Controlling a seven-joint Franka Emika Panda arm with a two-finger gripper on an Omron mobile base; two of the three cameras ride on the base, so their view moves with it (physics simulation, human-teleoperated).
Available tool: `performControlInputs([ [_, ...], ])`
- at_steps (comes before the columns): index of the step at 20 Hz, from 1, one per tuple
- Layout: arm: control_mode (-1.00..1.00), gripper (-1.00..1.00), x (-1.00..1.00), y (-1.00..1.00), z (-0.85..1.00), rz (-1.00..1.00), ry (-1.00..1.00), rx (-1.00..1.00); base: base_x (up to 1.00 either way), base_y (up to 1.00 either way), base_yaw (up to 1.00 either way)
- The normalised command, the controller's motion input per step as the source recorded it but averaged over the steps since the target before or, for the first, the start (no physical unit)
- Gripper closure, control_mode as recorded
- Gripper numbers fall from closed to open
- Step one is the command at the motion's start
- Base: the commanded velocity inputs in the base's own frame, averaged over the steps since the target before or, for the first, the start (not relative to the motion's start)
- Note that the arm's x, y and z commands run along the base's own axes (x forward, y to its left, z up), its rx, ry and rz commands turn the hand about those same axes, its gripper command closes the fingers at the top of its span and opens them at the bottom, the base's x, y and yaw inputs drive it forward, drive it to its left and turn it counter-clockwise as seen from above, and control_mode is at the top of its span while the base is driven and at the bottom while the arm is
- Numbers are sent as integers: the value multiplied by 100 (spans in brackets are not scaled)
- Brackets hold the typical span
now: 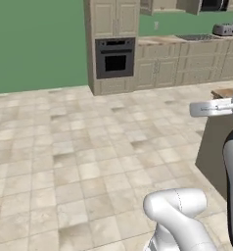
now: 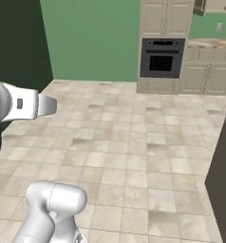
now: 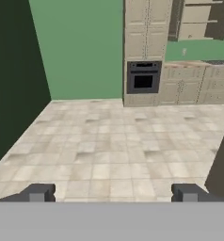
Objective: Get the candle and the beer from the cabinet and move them to the dining counter.
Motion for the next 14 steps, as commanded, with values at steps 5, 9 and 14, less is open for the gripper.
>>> performControlInputs([
  [5,100,-100,0,0,0,0,0,0,100,100,-16],
  [9,100,-100,0,0,0,0,0,0,100,100,-15],
  [14,100,-100,0,0,0,0,0,0,100,99,-17],
])
